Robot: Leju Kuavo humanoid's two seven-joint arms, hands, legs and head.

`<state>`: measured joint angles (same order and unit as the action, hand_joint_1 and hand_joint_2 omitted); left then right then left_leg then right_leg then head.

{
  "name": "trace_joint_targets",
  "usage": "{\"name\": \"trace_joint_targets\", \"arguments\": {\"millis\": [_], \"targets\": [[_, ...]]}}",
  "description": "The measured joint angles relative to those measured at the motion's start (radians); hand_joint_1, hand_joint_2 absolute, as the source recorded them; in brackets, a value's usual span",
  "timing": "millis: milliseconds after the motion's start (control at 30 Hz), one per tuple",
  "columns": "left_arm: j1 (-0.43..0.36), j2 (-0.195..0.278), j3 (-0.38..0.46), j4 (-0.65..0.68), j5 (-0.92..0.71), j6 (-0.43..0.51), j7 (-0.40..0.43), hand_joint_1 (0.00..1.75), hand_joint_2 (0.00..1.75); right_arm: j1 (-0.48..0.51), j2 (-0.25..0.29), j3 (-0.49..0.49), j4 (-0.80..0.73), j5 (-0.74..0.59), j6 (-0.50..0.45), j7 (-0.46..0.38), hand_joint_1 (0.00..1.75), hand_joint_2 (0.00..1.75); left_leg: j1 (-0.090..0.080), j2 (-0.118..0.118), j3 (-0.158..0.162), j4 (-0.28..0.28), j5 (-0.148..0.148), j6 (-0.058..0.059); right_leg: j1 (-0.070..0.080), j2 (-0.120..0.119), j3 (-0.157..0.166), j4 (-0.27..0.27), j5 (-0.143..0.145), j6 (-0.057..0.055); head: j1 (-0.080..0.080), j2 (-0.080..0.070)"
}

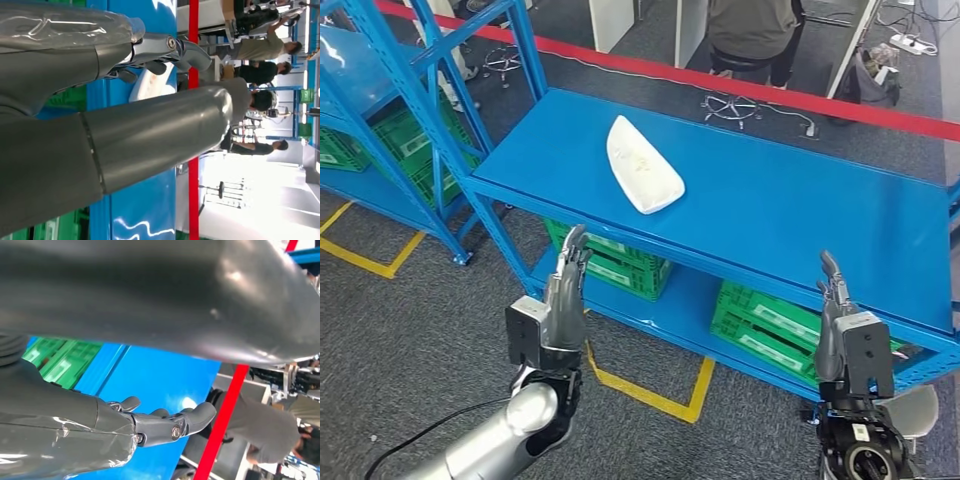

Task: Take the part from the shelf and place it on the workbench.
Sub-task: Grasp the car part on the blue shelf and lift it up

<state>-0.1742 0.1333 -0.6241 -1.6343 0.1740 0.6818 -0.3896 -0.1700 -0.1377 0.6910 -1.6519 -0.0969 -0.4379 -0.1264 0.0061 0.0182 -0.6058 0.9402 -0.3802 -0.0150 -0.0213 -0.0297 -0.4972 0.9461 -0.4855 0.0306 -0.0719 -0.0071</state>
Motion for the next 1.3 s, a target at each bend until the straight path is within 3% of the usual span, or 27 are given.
{"name": "trace_joint_targets", "arguments": {"millis": [67, 167, 200, 233, 267, 333, 400, 500, 567, 600, 667, 700, 733, 767, 800, 833, 900, 933, 1067, 1133, 1200, 1233, 1267, 1300], "targets": [[-0.001, 0.000, 0.000, -0.001, -0.001, -0.001, 0.000, 0.00, 0.00, -0.001, 0.000, 0.000, 0.000, 0.000, 0.000, -0.001, 0.00, 0.00, 0.003, -0.008, 0.010, -0.006, -0.004, 0.014, -0.003, 0.005, -0.014, 0.038, -0.026, 0.008, 0.007, 0.000], [0.000, -0.002, 0.000, -0.002, -0.001, -0.004, -0.001, 0.00, 0.00, 0.000, 0.000, 0.000, 0.000, 0.000, -0.001, -0.001, 0.00, 0.00, 0.002, -0.019, 0.025, -0.008, -0.015, 0.030, -0.005, 0.023, -0.117, 0.242, -0.108, 0.012, 0.021, 0.000], [0.001, -0.002, 0.000, -0.002, 0.000, -0.006, -0.001, 0.00, 0.00, 0.003, 0.000, 0.000, 0.000, 0.000, -0.003, 0.000, 0.00, 0.00, 0.000, -0.025, 0.030, -0.008, -0.019, 0.032, -0.005, 0.025, -0.153, 0.300, -0.120, 0.013, 0.022, 0.000], [0.002, -0.002, 0.000, -0.002, 0.001, -0.008, -0.001, 0.00, 0.00, 0.005, 0.000, 0.001, 0.000, 0.000, -0.004, 0.000, 0.00, 0.00, -0.001, -0.032, 0.036, -0.008, -0.024, 0.033, -0.005, 0.026, -0.173, 0.321, -0.110, 0.013, 0.022, 0.000], [0.002, -0.003, 0.000, -0.002, 0.001, -0.009, -0.001, 0.00, 0.00, 0.006, 0.000, 0.001, 0.000, 0.000, -0.006, 0.000, 0.00, 0.00, -0.002, -0.039, 0.045, -0.007, -0.029, 0.032, -0.005, 0.026, -0.172, 0.298, -0.079, 0.012, 0.023, 0.000], [0.003, -0.003, 0.000, -0.002, 0.002, -0.010, -0.001, 0.00, 0.00, 0.007, 0.000, 0.001, 0.001, -0.001, -0.009, 0.000, 0.00, 0.00, -0.002, -0.052, 0.062, -0.006, -0.042, 0.027, -0.005, 0.035, -0.123, 0.162, 0.012, 0.006, 0.025, 0.000], [0.002, -0.003, 0.000, -0.002, 0.003, -0.010, -0.001, 0.00, 0.00, 0.006, 0.000, 0.001, 0.001, -0.001, -0.009, 0.000, 0.00, 0.00, -0.003, -0.062, 0.066, 0.000, -0.051, 0.019, -0.004, 0.051, -0.074, 0.051, 0.055, 0.000, 0.028, 0.000], [0.004, -0.003, 0.000, -0.002, 0.004, -0.010, -0.001, 0.00, 0.00, 0.006, 0.000, 0.001, 0.001, -0.001, -0.009, 0.000, 0.00, 0.00, -0.003, -0.071, 0.059, 0.001, -0.053, 0.004, -0.001, 0.055, -0.059, 0.023, 0.048, -0.010, 0.027, 0.000], [0.003, -0.003, 0.000, -0.003, 0.004, -0.010, -0.001, 0.00, 0.00, 0.006, 0.000, 0.000, 0.000, -0.001, -0.009, 0.000, 0.00, 0.00, -0.002, -0.063, 0.052, 0.026, -0.070, -0.008, -0.006, 0.050, -0.048, 0.014, 0.047, -0.019, 0.023, 0.000], [0.002, -0.002, 0.000, -0.003, 0.004, -0.010, -0.001, 0.00, 0.00, 0.005, 0.001, 0.000, 0.000, -0.001, -0.010, 0.000, 0.00, 0.00, 0.000, -0.053, 0.032, 0.069, -0.091, -0.013, -0.009, 0.045, -0.041, 0.009, 0.046, -0.025, 0.019, 0.000], [0.002, -0.002, 0.000, -0.003, 0.004, -0.010, -0.001, 0.00, 0.00, 0.006, 0.001, -0.001, 0.000, -0.001, -0.010, 0.000, 0.00, 0.00, 0.004, -0.034, -0.048, 0.212, -0.145, -0.024, -0.009, 0.035, -0.035, 0.007, 0.041, -0.033, 0.011, 0.000], [0.003, -0.002, 0.000, -0.003, 0.004, -0.010, -0.001, 0.00, 0.00, 0.006, 0.001, -0.001, 0.000, -0.001, -0.009, 0.000, 0.00, 0.00, 0.007, -0.030, -0.090, 0.276, -0.162, -0.028, -0.008, 0.030, -0.033, 0.007, 0.038, -0.034, 0.009, 0.000], [0.005, -0.002, 0.000, -0.003, 0.004, -0.010, -0.001, 0.00, 0.00, 0.007, 0.001, 0.000, 0.000, -0.001, -0.009, 0.000, 0.00, 0.00, 0.009, -0.028, -0.118, 0.309, -0.160, -0.030, -0.008, 0.026, -0.030, 0.007, 0.034, -0.034, 0.008, 0.000], [0.005, -0.001, 0.000, -0.003, 0.004, -0.010, -0.001, 0.00, 0.00, 0.007, 0.001, 0.000, 0.000, -0.001, -0.009, 0.000, 0.00, 0.00, 0.011, -0.026, -0.123, 0.299, -0.138, -0.032, -0.009, 0.023, -0.026, 0.007, 0.030, -0.032, 0.006, 0.000], [0.006, -0.001, 0.000, -0.003, 0.004, -0.010, -0.001, 0.00, 0.00, 0.007, 0.001, 0.000, 0.000, -0.001, -0.009, 0.000, 0.00, 0.00, 0.013, -0.023, -0.105, 0.247, -0.097, -0.032, -0.009, 0.019, -0.019, 0.008, 0.025, -0.030, 0.004, 0.000], [0.006, 0.000, 0.000, -0.003, 0.004, -0.010, -0.001, 0.00, 0.00, 0.007, 0.001, 0.000, 0.000, -0.001, -0.009, 0.000, 0.00, 0.00, 0.013, -0.015, -0.072, 0.166, -0.052, -0.031, -0.010, 0.016, -0.012, 0.008, 0.020, -0.026, 0.002, 0.000], [0.005, 0.000, 0.000, -0.003, 0.004, -0.010, -0.002, 0.00, 0.00, 0.006, 0.001, 0.000, 0.000, -0.001, -0.009, -0.001, 0.00, 0.00, 0.008, 0.000, -0.014, 0.039, -0.002, -0.023, -0.005, 0.012, -0.003, 0.008, 0.009, -0.015, -0.001, 0.000], [0.005, 0.000, 0.000, -0.004, 0.004, -0.010, -0.002, 0.00, 0.00, 0.005, 0.001, 0.000, 0.000, -0.001, -0.009, -0.001, 0.00, 0.00, 0.005, 0.003, -0.002, 0.012, 0.001, -0.017, -0.002, 0.010, 0.000, 0.007, 0.004, -0.010, 0.000, 0.000], [0.005, -0.001, 0.000, -0.004, 0.004, -0.010, -0.002, 0.00, 0.00, 0.004, 0.001, 0.000, 0.000, -0.003, -0.007, -0.005, 0.00, 0.00, 0.003, -0.011, 0.010, 0.005, -0.012, 0.013, -0.005, 0.006, 0.003, 0.018, -0.018, 0.011, 0.009, 0.000], [0.004, -0.002, 0.000, -0.004, 0.004, -0.010, -0.002, 0.00, 0.00, 0.003, 0.001, 0.000, 0.000, -0.003, -0.007, -0.006, 0.00, 0.00, 0.005, -0.016, 0.021, 0.001, -0.018, 0.026, -0.006, 0.016, -0.046, 0.120, -0.067, 0.015, 0.016, 0.000], [0.005, -0.003, 0.000, -0.004, 0.004, -0.010, -0.002, 0.00, 0.00, 0.003, 0.001, 0.000, 0.001, -0.004, -0.006, -0.007, 0.00, 0.00, 0.000, -0.021, 0.030, 0.001, -0.026, 0.034, -0.005, 0.023, -0.130, 0.272, -0.117, 0.015, 0.022, 0.000], [0.005, -0.003, 0.000, -0.004, 0.004, -0.010, -0.002, 0.00, 0.00, 0.005, 0.001, 0.001, 0.002, -0.004, -0.006, -0.007, 0.00, 0.00, -0.002, -0.025, 0.035, 0.001, -0.030, 0.036, -0.004, 0.024, -0.162, 0.318, -0.121, 0.014, 0.023, 0.000], [0.006, -0.003, 0.000, -0.004, 0.004, -0.010, -0.002, 0.00, 0.00, 0.006, 0.001, 0.001, 0.003, -0.004, -0.005, -0.007, 0.00, 0.00, -0.005, -0.030, 0.042, 0.002, -0.035, 0.037, -0.004, 0.025, -0.175, 0.323, -0.102, 0.011, 0.023, 0.000], [0.006, -0.003, 0.000, -0.004, 0.004, -0.010, -0.002, 0.00, 0.00, 0.007, 0.001, 0.001, 0.004, -0.004, -0.005, -0.007, 0.00, 0.00, -0.007, -0.036, 0.050, 0.002, -0.040, 0.037, -0.002, 0.026, -0.167, 0.284, -0.064, 0.006, 0.023, 0.000]]}}
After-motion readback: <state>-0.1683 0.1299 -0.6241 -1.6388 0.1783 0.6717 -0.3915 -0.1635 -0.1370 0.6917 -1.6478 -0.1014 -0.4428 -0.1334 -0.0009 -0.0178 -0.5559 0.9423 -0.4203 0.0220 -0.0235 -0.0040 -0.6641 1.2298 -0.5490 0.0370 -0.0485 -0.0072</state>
